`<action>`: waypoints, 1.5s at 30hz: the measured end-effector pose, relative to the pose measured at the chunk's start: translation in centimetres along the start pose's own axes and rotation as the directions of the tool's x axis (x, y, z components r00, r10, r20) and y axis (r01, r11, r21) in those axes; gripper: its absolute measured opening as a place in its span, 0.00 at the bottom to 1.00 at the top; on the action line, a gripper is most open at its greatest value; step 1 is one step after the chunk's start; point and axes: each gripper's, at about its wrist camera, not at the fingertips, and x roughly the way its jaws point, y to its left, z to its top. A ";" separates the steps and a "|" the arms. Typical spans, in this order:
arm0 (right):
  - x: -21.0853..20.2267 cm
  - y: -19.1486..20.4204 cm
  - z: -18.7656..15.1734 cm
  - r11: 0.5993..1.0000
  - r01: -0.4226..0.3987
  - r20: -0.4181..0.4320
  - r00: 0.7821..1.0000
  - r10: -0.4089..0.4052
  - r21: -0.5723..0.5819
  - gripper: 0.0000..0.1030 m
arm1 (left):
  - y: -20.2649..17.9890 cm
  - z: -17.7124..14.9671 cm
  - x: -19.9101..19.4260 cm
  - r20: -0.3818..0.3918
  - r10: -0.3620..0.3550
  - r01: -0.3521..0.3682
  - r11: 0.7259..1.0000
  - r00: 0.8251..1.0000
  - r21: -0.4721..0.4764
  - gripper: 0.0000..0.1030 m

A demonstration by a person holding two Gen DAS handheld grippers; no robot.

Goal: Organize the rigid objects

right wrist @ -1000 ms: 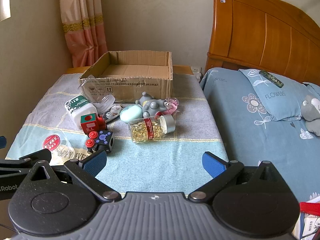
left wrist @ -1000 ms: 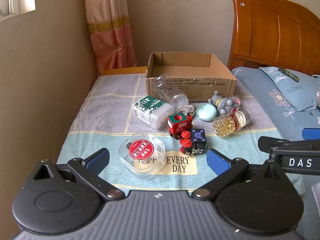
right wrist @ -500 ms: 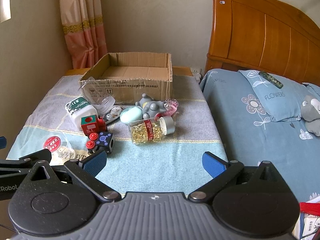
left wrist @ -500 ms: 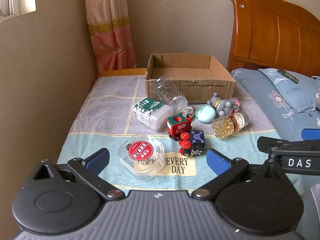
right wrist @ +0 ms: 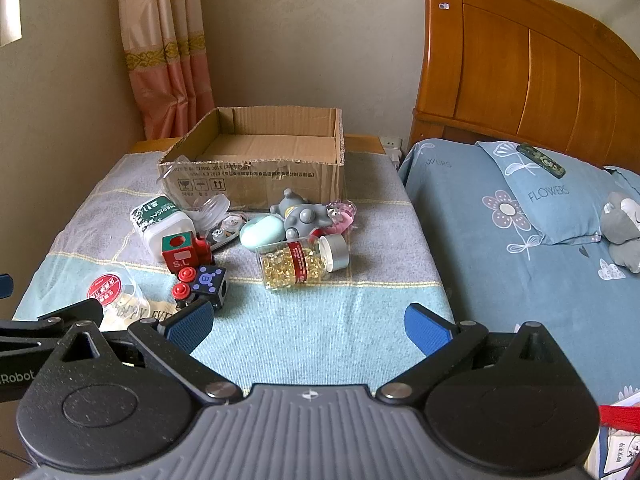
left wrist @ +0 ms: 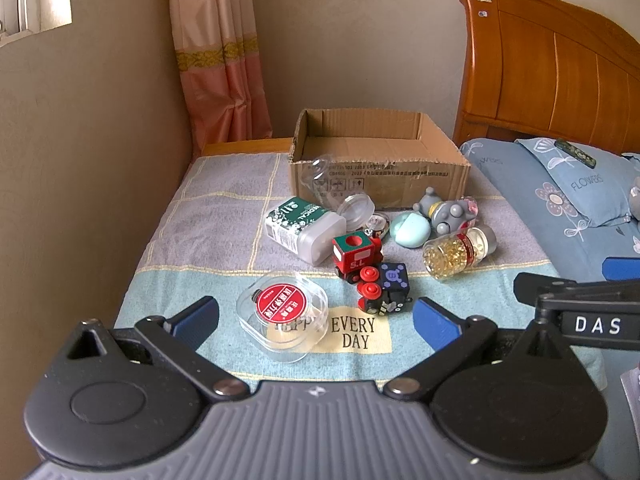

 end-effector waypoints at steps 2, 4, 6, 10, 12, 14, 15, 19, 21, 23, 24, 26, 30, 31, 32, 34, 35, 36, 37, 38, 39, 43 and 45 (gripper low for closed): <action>0.0 -0.1 0.2 1.000 0.000 0.000 1.000 0.000 0.000 1.00 | 0.0 0.0 0.0 0.002 -0.001 0.001 1.000 1.000 -0.001 0.99; 0.0 0.0 0.1 1.000 0.002 0.001 1.000 -0.002 -0.001 1.00 | 0.0 -0.1 0.0 0.001 -0.003 0.003 1.000 1.000 -0.003 0.99; 0.0 0.0 0.1 1.000 0.003 0.001 1.000 -0.003 -0.001 1.00 | 0.1 -0.1 0.0 -0.001 -0.005 0.005 1.000 1.000 -0.006 0.99; 0.0 0.0 0.1 1.000 0.003 0.003 1.000 -0.003 -0.002 1.00 | 0.1 -0.2 -0.1 0.005 -0.004 0.004 1.000 1.000 -0.003 0.99; 0.1 0.0 0.2 1.000 0.005 0.003 1.000 -0.005 -0.004 1.00 | 0.1 -0.2 0.0 0.004 -0.005 0.005 1.000 1.000 0.000 0.99; 0.1 0.0 0.1 1.000 0.006 0.002 1.000 -0.006 -0.004 1.00 | 0.1 -0.2 0.1 0.002 -0.007 0.007 1.000 1.000 0.001 0.99; 0.2 0.1 0.2 1.000 0.007 0.002 1.000 -0.007 -0.004 1.00 | 0.1 -0.2 0.1 0.002 -0.007 0.007 1.000 1.000 0.000 0.99; 0.3 0.1 0.2 1.000 0.005 0.002 1.000 -0.005 -0.004 1.00 | 0.2 -0.1 0.2 0.008 -0.009 0.009 1.000 1.000 0.001 0.99; 0.3 0.1 0.2 1.000 0.004 0.003 1.000 -0.004 -0.004 1.00 | 0.3 -0.1 0.2 0.011 -0.010 0.010 1.000 1.000 0.004 0.99; 0.5 0.2 0.3 1.000 0.004 0.004 1.000 -0.004 -0.006 1.00 | 0.2 0.0 0.4 0.014 -0.011 0.011 1.000 1.000 0.012 0.99; 0.6 0.2 0.4 1.000 0.002 0.004 1.000 -0.002 -0.007 1.00 | 0.2 0.0 0.4 0.017 -0.012 0.012 1.000 1.000 0.017 0.99; 0.8 0.2 0.5 1.000 0.000 0.003 1.000 0.001 -0.012 1.00 | 0.2 0.1 0.5 0.020 -0.013 0.012 1.000 1.000 0.026 0.99; 1.1 0.4 0.5 1.000 0.001 0.005 1.000 0.000 -0.017 1.00 | 0.3 0.2 0.8 0.019 -0.013 0.013 0.999 1.000 0.034 0.99; 1.2 0.3 0.5 1.000 0.000 0.004 1.000 0.000 -0.019 1.00 | 0.3 0.2 0.8 0.019 -0.015 0.014 0.999 1.000 0.037 0.99; 1.3 0.3 0.5 1.000 -0.002 0.003 1.000 0.002 -0.020 1.00 | 0.3 0.2 0.9 0.019 -0.016 0.016 0.999 1.000 0.039 0.99; 1.5 0.4 0.5 1.000 -0.008 0.004 1.000 0.009 -0.025 1.00 | 0.4 0.2 1.1 0.021 -0.025 0.024 0.998 0.999 0.051 0.99; 1.6 0.4 0.5 1.000 -0.013 0.005 1.000 0.013 -0.029 1.00 | 0.4 0.2 1.2 0.021 -0.031 0.029 0.998 0.999 0.059 0.99; 1.7 0.3 0.5 0.999 -0.022 0.007 1.000 0.022 -0.035 1.00 | 0.5 0.2 1.3 0.019 -0.034 0.033 0.997 0.999 0.068 0.99; 1.8 0.3 0.4 0.999 -0.031 0.007 0.999 0.032 -0.039 1.00 | 0.5 0.2 1.5 0.019 -0.035 0.033 0.996 0.999 0.079 0.99; 2.0 0.2 0.4 0.998 -0.047 0.010 0.999 0.048 -0.043 1.00 | 0.6 0.1 1.6 0.018 -0.036 0.034 0.995 0.999 0.089 0.99; 2.2 0.2 0.3 0.997 -0.060 0.013 0.998 0.060 -0.047 1.00 | 0.7 0.0 1.9 0.015 -0.037 0.035 0.994 0.999 0.101 0.99; 3.6 -0.3 0.0 0.994 -0.067 -0.008 0.998 0.067 -0.081 1.00 | 1.6 -0.3 3.2 -0.018 -0.025 0.027 0.993 1.000 0.115 0.99; 4.6 -0.6 -0.2 0.993 -0.071 -0.026 0.997 0.069 -0.093 1.00 | 2.2 -0.6 3.9 -0.044 -0.026 0.031 0.993 0.999 0.118 0.99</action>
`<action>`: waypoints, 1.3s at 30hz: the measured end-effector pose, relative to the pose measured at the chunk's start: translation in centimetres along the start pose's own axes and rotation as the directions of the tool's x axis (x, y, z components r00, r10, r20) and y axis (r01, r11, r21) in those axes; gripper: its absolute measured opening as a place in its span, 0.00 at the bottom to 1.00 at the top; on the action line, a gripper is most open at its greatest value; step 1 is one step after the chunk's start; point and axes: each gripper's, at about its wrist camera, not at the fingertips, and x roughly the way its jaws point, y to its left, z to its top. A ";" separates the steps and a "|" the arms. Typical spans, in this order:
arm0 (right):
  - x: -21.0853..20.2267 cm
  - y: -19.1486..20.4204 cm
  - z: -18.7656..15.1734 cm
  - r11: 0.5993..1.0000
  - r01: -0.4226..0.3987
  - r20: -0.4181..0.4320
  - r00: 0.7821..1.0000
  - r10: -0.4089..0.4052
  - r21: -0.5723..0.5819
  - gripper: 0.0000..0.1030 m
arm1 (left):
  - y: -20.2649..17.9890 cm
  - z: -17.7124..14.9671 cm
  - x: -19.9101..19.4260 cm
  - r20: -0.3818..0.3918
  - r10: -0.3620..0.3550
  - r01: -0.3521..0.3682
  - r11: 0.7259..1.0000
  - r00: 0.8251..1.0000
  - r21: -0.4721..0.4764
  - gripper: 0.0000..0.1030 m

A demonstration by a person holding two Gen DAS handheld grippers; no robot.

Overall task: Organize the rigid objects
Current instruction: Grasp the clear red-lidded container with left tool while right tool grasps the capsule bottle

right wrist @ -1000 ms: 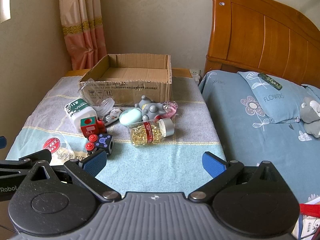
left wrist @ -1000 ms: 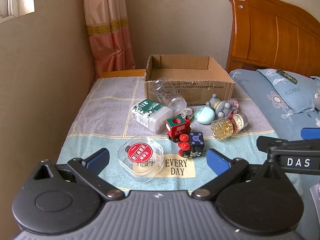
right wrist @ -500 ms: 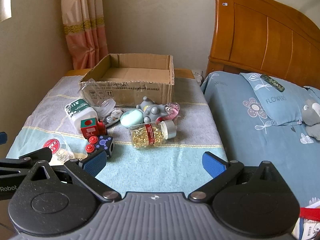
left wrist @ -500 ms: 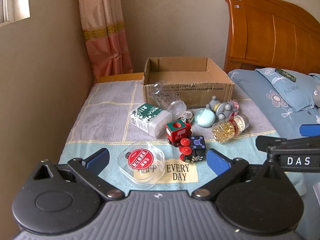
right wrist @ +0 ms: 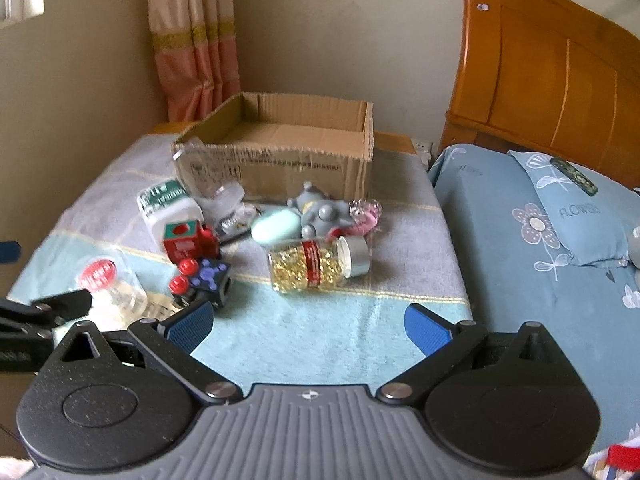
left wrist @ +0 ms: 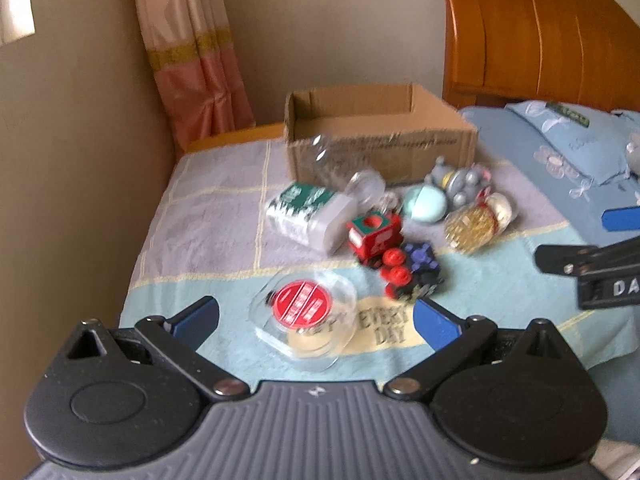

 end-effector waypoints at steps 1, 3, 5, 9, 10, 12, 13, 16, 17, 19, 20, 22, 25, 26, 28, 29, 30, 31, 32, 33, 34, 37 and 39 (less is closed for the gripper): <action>0.5 -0.2 -0.1 1.000 -0.001 -0.010 1.000 0.001 -0.005 1.00 | 0.3 -0.2 0.4 -0.012 -0.008 0.008 1.000 1.000 0.001 0.99; 1.5 -0.7 -0.4 1.000 -0.003 -0.029 1.000 0.003 -0.007 1.00 | 0.9 -0.7 1.2 -0.038 -0.019 0.019 1.000 0.999 0.008 0.99; 2.5 -1.2 -0.6 1.000 -0.002 -0.053 0.999 0.002 -0.006 1.00 | 1.3 -1.1 2.1 -0.067 -0.024 0.025 1.000 0.997 0.017 0.99; 4.6 -1.8 -1.2 1.000 -0.007 -0.097 0.995 0.006 -0.010 1.00 | 1.8 -2.0 4.0 -0.123 -0.054 0.056 0.998 0.991 0.019 0.99; 5.0 -1.9 -1.4 1.000 -0.012 -0.102 0.995 0.010 -0.015 1.00 | 1.9 -2.2 4.5 -0.134 -0.066 0.069 0.997 0.989 0.018 0.99; 5.9 -2.0 -1.5 1.000 -0.020 -0.113 0.993 0.018 -0.020 1.00 | 2.1 -2.4 5.4 -0.161 -0.072 0.075 0.997 0.984 0.010 0.99; 6.3 -2.1 -1.6 1.000 -0.024 -0.118 0.993 0.022 -0.019 1.00 | 2.2 -2.5 5.9 -0.167 -0.077 0.079 0.997 0.983 0.005 0.99; 7.4 -2.1 -1.7 0.999 -0.035 -0.129 0.991 0.032 -0.020 1.00 | 2.5 -2.6 7.0 -0.188 -0.108 0.107 0.994 0.976 -0.016 0.99; 7.6 -2.1 -1.8 0.999 -0.039 -0.130 0.991 0.036 -0.019 1.00 | 2.7 -2.7 7.3 -0.197 -0.125 0.122 0.992 0.973 -0.026 0.99; 8.1 -2.1 -1.7 0.999 -0.046 -0.131 0.990 0.043 -0.018 1.00 | 3.0 -2.8 7.8 -0.201 -0.146 0.141 0.989 0.969 -0.039 0.99; 8.3 -2.1 -1.7 0.999 -0.048 -0.132 0.990 0.045 -0.019 1.00 | 3.0 -2.9 7.8 -0.186 -0.140 0.137 0.990 0.972 -0.027 0.99; 8.6 -2.2 -1.4 0.998 -0.052 -0.132 0.990 0.049 -0.017 1.00 | 2.8 -2.9 8.0 -0.180 -0.143 0.147 0.989 0.973 0.006 0.99; 9.4 -2.3 -1.2 0.998 -0.057 -0.135 0.989 0.055 -0.012 1.00 | 2.8 -2.8 8.2 -0.174 -0.169 0.177 0.984 0.970 0.034 1.00; 9.7 -2.4 -1.1 0.998 -0.059 -0.139 0.989 0.057 -0.010 1.00 | 2.9 -2.6 8.3 -0.179 -0.174 0.184 0.982 0.968 0.042 1.00; 10.2 -2.4 -1.1 0.998 -0.062 -0.145 0.988 0.061 -0.007 1.00 | 3.2 -2.4 8.4 -0.187 -0.176 0.187 0.981 0.966 0.043 1.00; 10.5 -2.5 -1.0 0.998 -0.063 -0.148 0.987 0.061 -0.006 1.00 | 3.2 -2.4 8.5 -0.184 -0.176 0.186 0.982 0.967 0.042 1.00; 10.6 -2.4 -1.0 0.998 -0.055 -0.141 0.989 0.052 -0.014 1.00 | 3.3 -2.4 8.5 -0.178 -0.177 0.187 0.981 0.968 0.044 1.00; 10.8 -2.3 -1.0 0.998 -0.051 -0.138 0.989 0.047 -0.025 1.00 | 3.3 -2.4 8.5 -0.172 -0.182 0.193 0.980 0.968 0.051 1.00; 10.9 -2.2 -0.9 0.998 -0.057 -0.132 0.990 0.052 -0.032 1.00 | 3.3 -2.4 8.7 -0.164 -0.189 0.201 0.978 0.968 0.060 1.00; 11.1 -2.3 -0.8 0.998 -0.058 -0.128 0.990 0.053 -0.033 1.00 | 3.4 -2.3 8.8 -0.158 -0.198 0.210 0.975 0.967 0.066 1.00; 11.2 -2.3 -0.7 0.998 -0.059 -0.125 0.991 0.054 -0.034 1.00 | 3.3 -2.2 9.0 -0.156 -0.204 0.217 0.973 0.967 0.075 1.00; 11.8 -2.3 -0.4 0.997 -0.062 -0.113 0.992 0.057 -0.038 1.00 | 3.4 -1.8 9.4 -0.154 -0.221 0.237 0.967 0.963 0.095 1.00; 12.1 -2.4 0.0 0.998 -0.060 -0.107 0.993 0.056 -0.037 1.00 | 3.4 -1.5 9.6 -0.156 -0.230 0.249 0.962 0.960 0.110 1.00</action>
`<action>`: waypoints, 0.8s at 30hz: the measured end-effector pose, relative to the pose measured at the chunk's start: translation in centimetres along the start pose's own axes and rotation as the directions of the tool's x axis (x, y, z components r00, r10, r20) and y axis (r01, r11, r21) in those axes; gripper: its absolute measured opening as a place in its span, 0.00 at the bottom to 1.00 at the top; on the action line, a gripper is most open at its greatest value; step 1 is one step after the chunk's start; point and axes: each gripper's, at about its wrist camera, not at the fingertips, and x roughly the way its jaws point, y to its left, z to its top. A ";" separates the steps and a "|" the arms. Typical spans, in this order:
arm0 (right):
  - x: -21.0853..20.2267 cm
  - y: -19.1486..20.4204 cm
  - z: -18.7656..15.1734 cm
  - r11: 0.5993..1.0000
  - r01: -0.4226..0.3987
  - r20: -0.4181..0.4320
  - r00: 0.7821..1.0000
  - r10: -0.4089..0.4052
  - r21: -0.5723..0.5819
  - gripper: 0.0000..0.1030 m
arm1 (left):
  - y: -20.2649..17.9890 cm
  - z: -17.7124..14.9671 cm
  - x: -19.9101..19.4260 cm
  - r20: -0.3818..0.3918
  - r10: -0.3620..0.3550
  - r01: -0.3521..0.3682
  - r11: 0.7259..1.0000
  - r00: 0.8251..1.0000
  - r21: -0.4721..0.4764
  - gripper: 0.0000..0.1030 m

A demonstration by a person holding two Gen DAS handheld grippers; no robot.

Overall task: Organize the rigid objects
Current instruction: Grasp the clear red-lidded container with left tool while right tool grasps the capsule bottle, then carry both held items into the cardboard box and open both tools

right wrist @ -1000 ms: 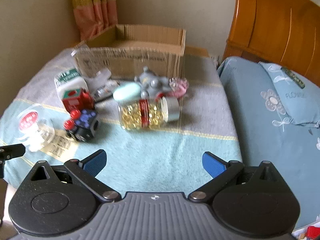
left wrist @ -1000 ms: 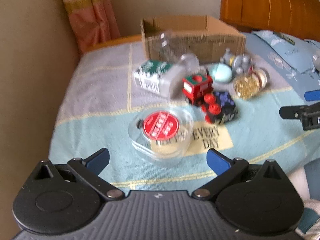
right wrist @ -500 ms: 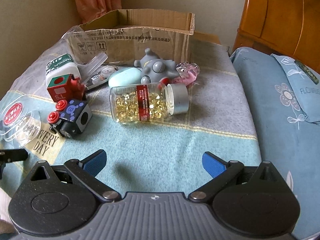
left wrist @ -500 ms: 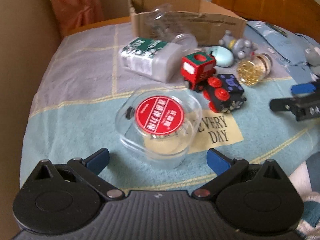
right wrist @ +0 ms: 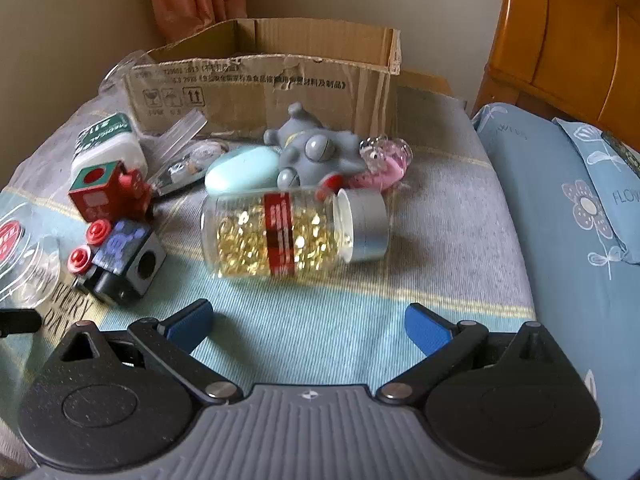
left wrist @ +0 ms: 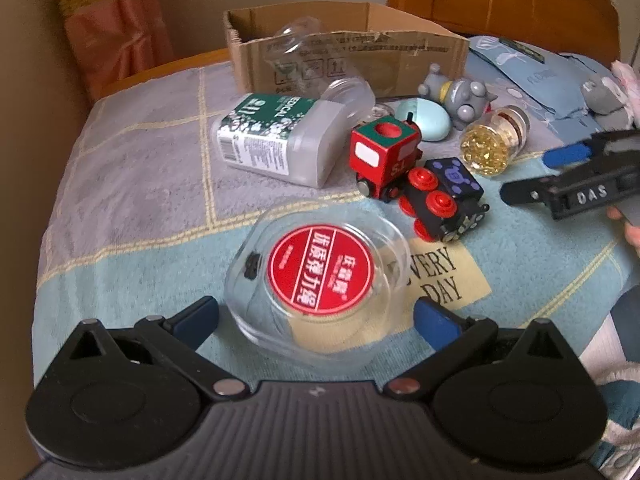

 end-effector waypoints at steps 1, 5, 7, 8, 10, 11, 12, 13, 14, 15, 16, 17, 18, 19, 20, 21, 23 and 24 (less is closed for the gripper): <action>0.1 0.0 0.1 1.000 0.000 0.003 1.000 0.000 0.001 1.00 | 0.0 0.1 0.1 0.000 -0.005 0.005 1.000 1.000 0.010 1.00; 0.5 0.2 0.8 1.000 -0.011 0.009 1.000 0.011 -0.008 1.00 | -0.1 0.6 0.2 -0.002 -0.010 0.010 0.999 1.000 0.050 1.00; 0.5 0.6 1.1 0.999 -0.020 0.019 1.000 0.020 -0.026 1.00 | -0.2 0.7 0.2 -0.003 -0.013 0.013 0.997 1.000 0.079 0.99; 0.5 0.8 1.3 0.999 -0.019 0.026 0.999 0.020 -0.031 1.00 | -0.3 0.8 0.2 -0.003 -0.010 0.010 0.996 1.000 0.094 0.99; 0.5 0.9 1.8 1.000 -0.020 0.037 0.999 0.021 -0.021 1.00 | -0.5 1.0 0.1 -0.003 -0.010 0.010 0.992 1.000 0.126 0.97; 0.4 0.9 2.1 1.000 -0.021 0.043 0.999 0.021 -0.013 1.00 | -0.4 1.1 0.1 -0.003 -0.009 0.009 0.991 1.000 0.135 0.96; 0.5 0.9 2.3 1.000 -0.020 0.048 0.999 0.020 -0.010 1.00 | -0.4 1.2 0.0 -0.002 -0.014 0.014 0.990 1.000 0.143 0.92; 0.6 0.8 2.5 1.000 -0.019 0.049 0.999 0.019 -0.012 1.00 | -0.3 1.3 0.0 -0.002 -0.021 0.021 0.988 1.000 0.151 0.89; 0.7 0.9 2.7 1.000 -0.011 0.051 0.999 0.012 -0.017 1.00 | -0.2 1.4 0.0 -0.001 -0.023 0.023 0.987 1.000 0.157 0.89; 0.8 1.0 2.8 1.000 0.001 0.052 0.999 0.000 -0.024 1.00 | -0.2 1.5 0.0 -0.002 -0.024 0.024 0.987 1.000 0.161 0.87; 0.8 1.1 2.9 0.999 0.007 0.052 0.999 -0.005 -0.032 1.00 | -0.2 1.6 0.0 -0.001 -0.024 0.024 0.986 1.000 0.166 0.85; 0.9 1.2 3.0 0.999 0.008 0.053 0.999 -0.006 -0.038 1.00 | -0.2 1.7 -0.1 -0.002 -0.026 0.026 0.985 1.000 0.173 0.84; 0.8 1.2 3.1 0.999 0.008 0.056 0.998 -0.006 -0.042 1.00 | -0.2 1.8 -0.1 -0.006 -0.030 0.030 0.983 1.000 0.179 0.82; 0.8 1.2 3.2 0.999 0.008 0.057 0.998 -0.006 -0.046 1.00 | -0.2 1.9 -0.1 -0.009 -0.032 0.033 0.982 0.999 0.184 0.82; 0.8 1.3 3.3 0.999 0.008 0.057 0.998 -0.005 -0.050 1.00 | -0.2 2.0 0.0 -0.010 -0.032 0.034 0.981 0.999 0.190 0.82; 0.9 1.4 3.3 0.998 0.013 0.055 0.998 -0.010 -0.053 0.99 | -0.2 2.0 0.1 -0.011 -0.032 0.034 0.981 0.999 0.193 0.81; 0.9 1.5 3.4 0.998 0.021 0.047 0.999 -0.019 -0.062 0.96 | -0.1 2.2 0.1 -0.019 -0.040 0.043 0.982 0.999 0.183 0.78; 0.8 1.6 3.5 0.997 0.028 0.045 0.999 -0.025 -0.067 0.94 | 0.1 2.3 0.2 -0.027 -0.055 0.058 0.984 0.998 0.171 0.74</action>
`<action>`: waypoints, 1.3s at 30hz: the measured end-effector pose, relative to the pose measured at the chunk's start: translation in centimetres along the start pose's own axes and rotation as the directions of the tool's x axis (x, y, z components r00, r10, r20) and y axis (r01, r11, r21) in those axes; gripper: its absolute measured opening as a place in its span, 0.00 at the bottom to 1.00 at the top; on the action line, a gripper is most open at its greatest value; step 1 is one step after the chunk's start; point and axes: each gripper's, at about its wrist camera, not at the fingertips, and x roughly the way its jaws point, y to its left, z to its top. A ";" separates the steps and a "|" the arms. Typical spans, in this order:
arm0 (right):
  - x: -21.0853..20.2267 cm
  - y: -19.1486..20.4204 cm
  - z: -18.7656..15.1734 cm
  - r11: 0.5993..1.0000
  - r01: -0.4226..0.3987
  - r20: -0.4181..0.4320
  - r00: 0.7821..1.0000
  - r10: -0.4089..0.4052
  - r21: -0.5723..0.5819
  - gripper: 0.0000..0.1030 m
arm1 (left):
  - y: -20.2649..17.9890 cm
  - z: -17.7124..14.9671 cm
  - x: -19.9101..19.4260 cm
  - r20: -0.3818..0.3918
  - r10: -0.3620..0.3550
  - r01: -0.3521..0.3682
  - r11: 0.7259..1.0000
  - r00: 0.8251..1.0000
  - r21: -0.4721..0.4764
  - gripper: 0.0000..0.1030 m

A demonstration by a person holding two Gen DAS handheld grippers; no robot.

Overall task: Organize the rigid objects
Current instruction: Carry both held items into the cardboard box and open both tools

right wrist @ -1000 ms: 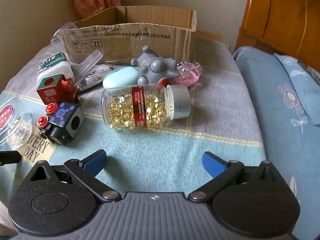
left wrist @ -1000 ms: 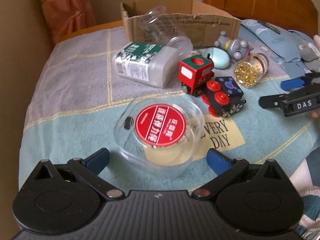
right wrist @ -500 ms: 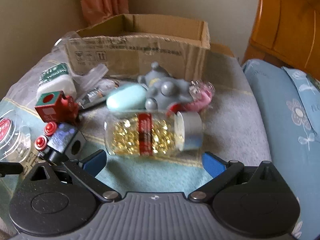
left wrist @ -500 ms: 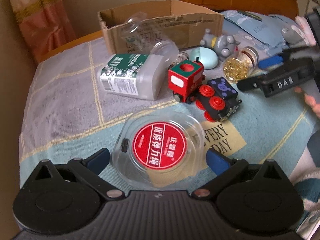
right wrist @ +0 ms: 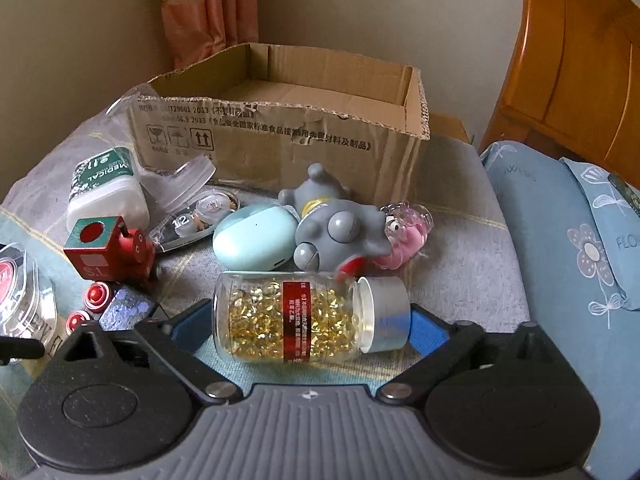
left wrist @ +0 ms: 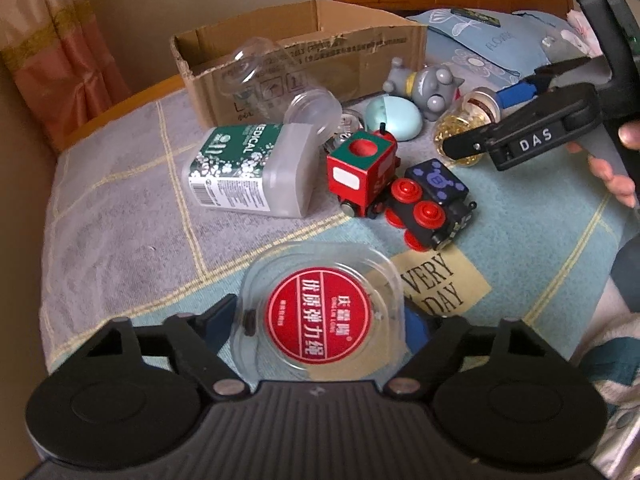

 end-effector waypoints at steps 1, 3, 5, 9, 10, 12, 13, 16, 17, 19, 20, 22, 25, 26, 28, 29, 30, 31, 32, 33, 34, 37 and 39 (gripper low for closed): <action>0.0 0.0 0.0 1.000 0.004 -0.004 1.000 -0.004 -0.004 0.93 | 0.1 0.0 0.0 -0.004 -0.005 0.004 1.000 1.000 -0.008 0.74; -0.2 -0.2 -0.1 1.000 -0.009 -0.011 1.000 0.009 -0.002 0.93 | 0.1 0.1 0.0 -0.013 0.002 -0.002 1.000 1.000 -0.010 0.74; -0.3 -0.3 -0.1 1.000 -0.021 -0.018 1.000 0.021 0.002 0.93 | 0.2 0.2 -0.1 -0.021 0.008 -0.009 1.000 1.000 -0.018 0.74; -1.2 -0.6 0.4 0.998 -0.064 -0.034 0.997 0.064 0.004 0.93 | 0.7 0.7 -0.8 -0.029 0.012 -0.013 0.999 0.999 -0.039 0.74; -1.6 -0.6 0.5 0.997 -0.078 -0.034 0.996 0.078 0.002 0.93 | 0.9 0.9 -1.2 -0.028 0.009 -0.010 0.999 1.000 -0.044 0.74; -2.5 -0.8 0.8 0.994 -0.111 -0.033 0.993 0.110 -0.010 0.93 | 1.2 1.4 -2.0 -0.024 0.003 -0.004 0.999 1.000 -0.046 0.74; -2.7 -0.8 1.0 0.993 -0.120 -0.034 0.992 0.120 -0.016 0.93 | 1.4 1.7 -2.3 -0.025 0.001 -0.002 0.999 1.000 -0.046 0.74; -3.8 -0.9 1.9 0.990 -0.136 -0.018 0.991 0.135 -0.043 0.93 | 1.9 2.9 -3.3 -0.025 -0.005 0.004 0.999 1.000 -0.035 0.74; -4.1 -1.0 2.3 0.989 -0.138 -0.010 0.990 0.138 -0.050 0.93 | 1.9 3.4 -3.5 -0.024 -0.002 0.001 0.999 1.000 -0.033 0.74; -4.7 -1.4 3.3 0.988 -0.148 0.013 0.989 0.149 -0.053 0.93 | 2.3 4.5 -4.0 -0.014 -0.003 0.003 0.999 1.000 -0.033 0.74; -5.0 -1.6 3.9 0.987 -0.155 0.022 0.987 0.157 -0.051 0.93 | 2.5 5.2 -4.3 -0.005 -0.002 0.002 0.999 1.000 -0.035 0.74; -5.4 -2.1 5.3 0.986 -0.161 0.050 0.985 0.163 -0.050 0.93 | 2.9 6.9 -4.7 0.018 0.003 -0.002 0.999 1.000 -0.035 0.74; -5.5 -2.6 7.7 0.988 -0.142 0.094 0.985 0.147 -0.052 0.93 | 3.6 9.9 -4.8 0.061 0.028 -0.027 0.999 0.998 -0.023 0.74; -5.3 -2.9 8.5 0.989 -0.138 0.102 0.984 0.143 -0.050 0.93 | 3.8 10.8 -4.7 0.071 0.041 -0.039 0.999 0.997 -0.020 0.74; -4.8 -3.2 10.3 0.990 -0.134 0.120 0.983 0.139 -0.043 0.93 | 4.3 13.0 -4.3 0.091 0.062 -0.061 0.998 0.994 -0.018 0.74; -4.4 -3.4 11.0 0.990 -0.134 0.122 0.983 0.139 -0.043 0.93 | 4.6 14.0 -4.0 0.096 0.075 -0.073 0.997 0.993 -0.023 0.74; -4.0 -3.6 11.7 0.991 -0.130 0.128 0.983 0.134 -0.037 0.93 | 5.0 15.1 -3.5 0.098 0.088 -0.086 0.996 0.991 -0.028 0.74; -3.5 -3.9 12.4 0.992 -0.127 0.129 0.983 0.130 -0.027 0.93 | 5.3 16.0 -3.1 0.101 0.098 -0.095 0.995 0.990 -0.028 0.74; -2.8 -4.1 13.2 0.992 -0.127 0.125 0.984 0.128 -0.019 0.93 | 5.7 16.9 -2.6 0.105 0.109 -0.106 0.994 0.989 -0.035 0.74; -2.1 -4.3 13.8 0.992 -0.128 0.123 0.984 0.127 -0.006 0.93 | 6.0 17.8 -2.0 0.102 0.115 -0.111 0.993 0.988 -0.041 0.74; -1.6 -4.5 14.2 0.992 -0.129 0.125 0.984 0.126 0.010 0.93 | 6.3 18.6 -1.4 0.098 0.118 -0.114 0.992 0.988 -0.045 0.74; -0.2 -5.1 15.1 0.992 -0.121 0.138 0.984 0.114 0.040 1.00 | 7.0 20.4 0.3 0.090 0.129 -0.124 0.991 0.988 -0.056 0.74; -0.2 -5.4 15.0 0.990 -0.128 0.147 0.982 0.119 0.052 1.00 | 7.2 21.5 1.5 0.082 0.122 -0.117 0.991 0.989 -0.057 0.74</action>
